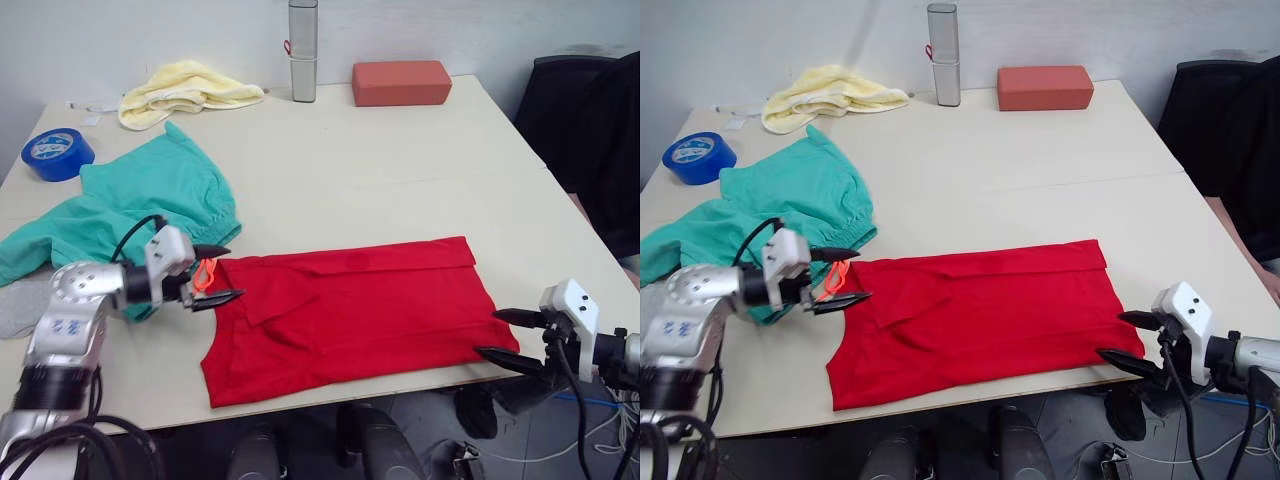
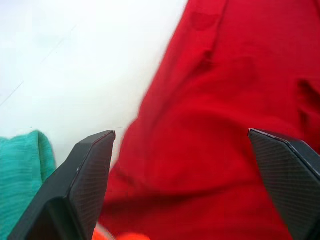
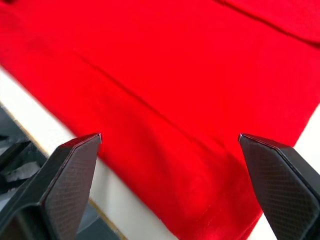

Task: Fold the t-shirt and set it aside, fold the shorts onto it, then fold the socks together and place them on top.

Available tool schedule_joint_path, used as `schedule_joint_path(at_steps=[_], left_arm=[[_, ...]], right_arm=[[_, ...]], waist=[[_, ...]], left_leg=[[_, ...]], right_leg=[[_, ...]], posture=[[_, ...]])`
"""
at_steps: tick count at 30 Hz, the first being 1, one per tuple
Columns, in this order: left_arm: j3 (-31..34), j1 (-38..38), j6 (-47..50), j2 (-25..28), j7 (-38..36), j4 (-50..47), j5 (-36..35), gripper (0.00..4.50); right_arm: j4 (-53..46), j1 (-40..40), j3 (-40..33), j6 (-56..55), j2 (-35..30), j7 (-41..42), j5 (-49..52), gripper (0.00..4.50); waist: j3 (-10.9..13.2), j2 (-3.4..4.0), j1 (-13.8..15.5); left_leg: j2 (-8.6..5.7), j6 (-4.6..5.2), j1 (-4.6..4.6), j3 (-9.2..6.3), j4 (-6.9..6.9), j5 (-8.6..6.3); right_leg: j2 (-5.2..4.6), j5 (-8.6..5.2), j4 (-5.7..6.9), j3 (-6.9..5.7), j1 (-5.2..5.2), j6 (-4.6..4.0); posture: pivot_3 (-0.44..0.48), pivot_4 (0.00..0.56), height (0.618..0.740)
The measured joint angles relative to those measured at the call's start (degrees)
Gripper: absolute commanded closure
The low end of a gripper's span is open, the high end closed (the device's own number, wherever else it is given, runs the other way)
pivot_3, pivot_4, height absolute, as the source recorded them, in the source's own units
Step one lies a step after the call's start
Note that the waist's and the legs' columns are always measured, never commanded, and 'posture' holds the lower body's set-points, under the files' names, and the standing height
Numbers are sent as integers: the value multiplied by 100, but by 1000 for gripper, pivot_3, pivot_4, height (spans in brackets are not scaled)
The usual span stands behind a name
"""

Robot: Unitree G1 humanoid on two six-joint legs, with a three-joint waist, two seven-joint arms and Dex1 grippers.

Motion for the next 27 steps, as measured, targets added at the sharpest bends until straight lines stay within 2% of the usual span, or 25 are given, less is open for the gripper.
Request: schedule_joint_path(at_steps=[4,8,10,15,21,27], left_arm=[[-344,-551,-24,-391,37,516,253,52],[-411,-718,-17,-609,-35,528,218,52],[-306,-511,11,-594,-121,408,50,52],[84,242,53,-587,-367,-265,-541,52],[634,1212,303,-448,-317,-1337,-1113,52],[912,1822,416,-426,-65,-1903,-1284,52]], right_arm=[[-40,-108,6,-144,185,-194,-123,40],[199,-1131,424,-728,268,-382,-596,40],[657,-1891,786,-947,447,-656,-1001,40],[1964,-3100,1570,-1099,776,-987,-1711,40],[3492,-4591,1847,-491,1179,-985,-1846,40],[4494,-5423,2005,134,1521,-1028,-1949,40]], waist=[[0,-1,-1],[1,-2,-78],[0,-4,-125],[2,-1,-145],[4,4,-177],[4,4,-162]], left_leg=[[1,-4,-3,0,1,-6],[2,-3,1,15,7,-6],[6,-9,3,13,7,-2],[6,-16,-3,11,7,9],[6,-15,-2,11,12,17],[14,-12,-5,6,12,19]], right_leg=[[7,1,1,-2,-1,3],[9,4,5,1,-3,8],[11,4,8,6,-3,8],[7,2,19,8,-11,4],[3,1,30,15,-15,2],[-6,1,35,16,-18,2]], posture=[[0,150,740],[0,150,740],[0,150,740],[0,150,740],[0,150,740],[0,150,740]])
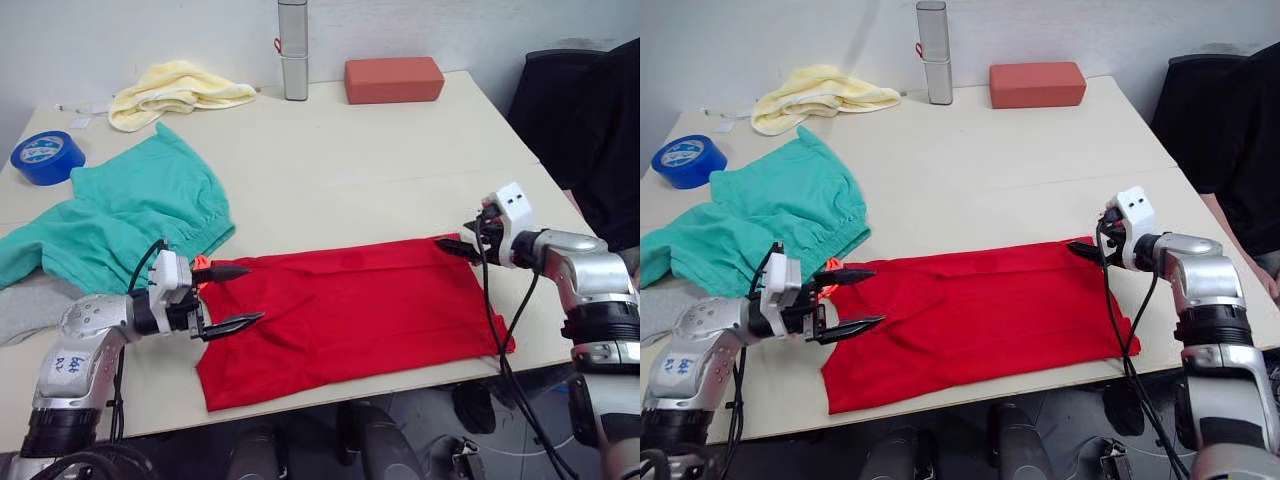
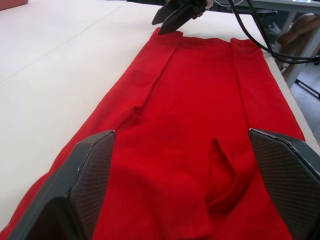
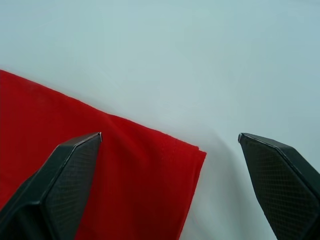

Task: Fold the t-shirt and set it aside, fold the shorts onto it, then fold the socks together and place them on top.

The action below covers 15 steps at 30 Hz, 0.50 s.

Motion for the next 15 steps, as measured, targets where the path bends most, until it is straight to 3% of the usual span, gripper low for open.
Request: schedule_joint_path(at_steps=[4,6,15], left_arm=[[15,101,-15,-43,128,-76,-3,52],[17,143,-43,-74,175,-116,-3,0],[14,228,-178,-142,244,-160,-4,0]], right_arm=[[361,-188,146,-142,136,-89,-224,40],[537,-361,249,-160,172,-114,-332,411],[726,-603,461,-41,151,371,-497,3343]], waist=[[0,1,-11],[-1,1,-26],[-2,1,-32]], left_leg=[[0,1,-1,2,0,-1],[0,1,1,4,0,-1],[6,-3,1,3,-1,-2]], right_leg=[[-2,0,-1,-1,0,1],[-1,1,0,0,1,1],[3,0,0,-2,0,0]], posture=[[0,150,740],[0,150,740],[0,150,740]])
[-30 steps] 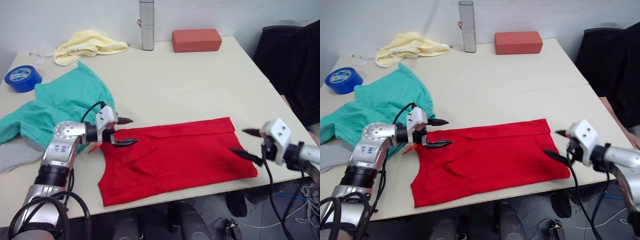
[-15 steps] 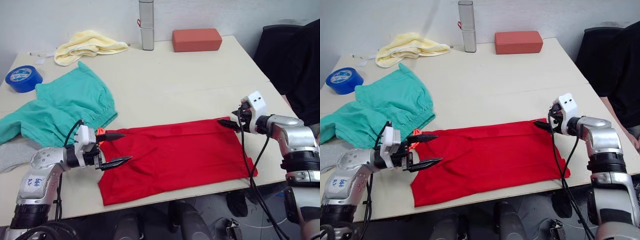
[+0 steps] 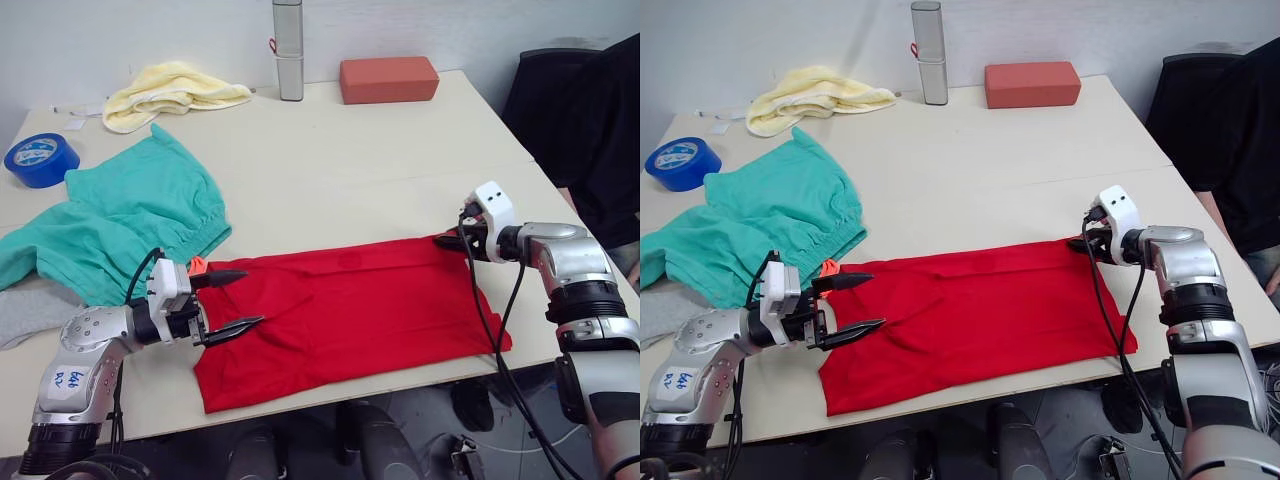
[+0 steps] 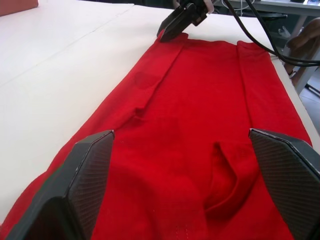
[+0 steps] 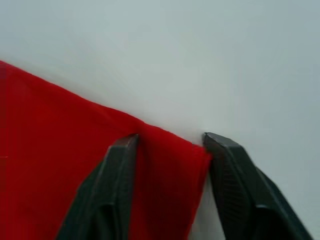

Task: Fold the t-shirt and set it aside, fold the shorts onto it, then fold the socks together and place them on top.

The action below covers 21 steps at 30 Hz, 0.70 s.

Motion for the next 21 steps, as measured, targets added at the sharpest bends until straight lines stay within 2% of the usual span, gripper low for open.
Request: schedule_joint_path(at_steps=[3,4,13,17,21], left_arm=[[0,-11,-47,-5,25,40,0,0],[0,-13,-65,-9,33,61,0,0],[1,-139,-263,-68,132,205,8,0],[-44,-311,-386,-242,242,451,80,0],[-94,-511,-497,-321,296,626,160,0]], right_arm=[[-13,-21,44,41,-10,186,-28,4353],[-12,-32,61,39,-10,224,-41,4478],[386,-314,375,-1117,44,-22,-698,4478],[866,-811,579,-2068,507,-296,-1048,4478],[1406,-1315,760,-2767,881,-481,-1337,4478]], waist=[[-1,-1,4],[-1,-1,4],[0,0,-8],[0,0,-138],[0,0,-148]], left_leg=[[-1,0,0,-1,0,0],[-1,0,0,0,0,0],[-3,0,-7,7,-2,1],[-11,-8,-11,14,-3,5],[-12,-16,-35,21,-2,13]], right_leg=[[-1,0,0,0,1,0],[-2,0,0,0,1,0],[-1,0,1,1,-12,0],[1,-1,20,5,-25,-3],[3,-5,46,15,-68,-9]], posture=[[0,150,740],[0,150,740],[0,150,740],[0,150,740],[0,150,740]])
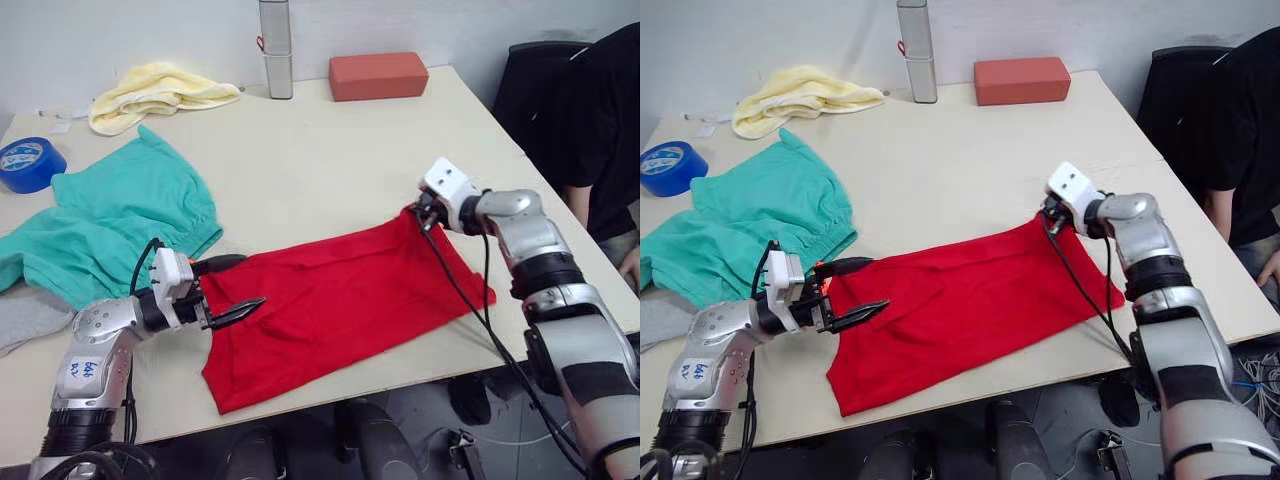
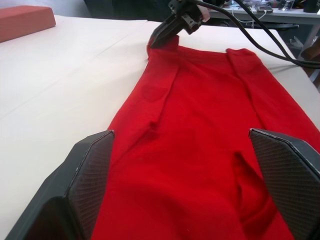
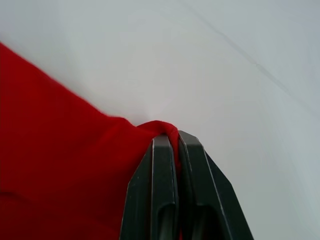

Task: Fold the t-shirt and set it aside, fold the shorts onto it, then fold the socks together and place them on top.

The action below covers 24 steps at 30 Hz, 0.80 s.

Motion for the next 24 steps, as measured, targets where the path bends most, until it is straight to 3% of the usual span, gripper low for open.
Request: schedule_joint_path(at_steps=[6,12,15,19,24], left_arm=[[-2,-167,-104,-52,58,203,65,0],[11,-167,-153,-41,127,240,77,0],[11,-195,-84,-8,133,360,73,0],[0,-420,264,97,187,401,67,0],[3,-830,335,454,181,573,227,0]], right_arm=[[751,-494,163,-562,468,-220,-324,4478],[1294,-537,147,-814,398,-324,-554,4478],[1407,-536,-87,-825,368,-189,-390,3760],[1373,-501,-292,-1109,202,20,-240,2395],[632,-172,-835,-928,-526,778,360,667]], waist=[[0,0,-7],[0,0,11],[0,0,8],[1,1,-1],[1,2,39]], left_leg=[[5,-2,0,3,2,3],[8,4,-2,2,3,6],[7,3,-1,2,3,7],[7,0,-1,2,2,8],[6,1,-3,-3,1,8]], right_leg=[[0,-3,8,3,-4,-5],[-7,-3,8,5,-4,-5],[-3,-3,12,5,-4,-5],[1,-3,13,4,-6,-5],[-3,-4,8,2,-4,-4]], posture=[[0,150,740],[0,150,740],[0,150,740],[0,150,740],[0,150,740]])
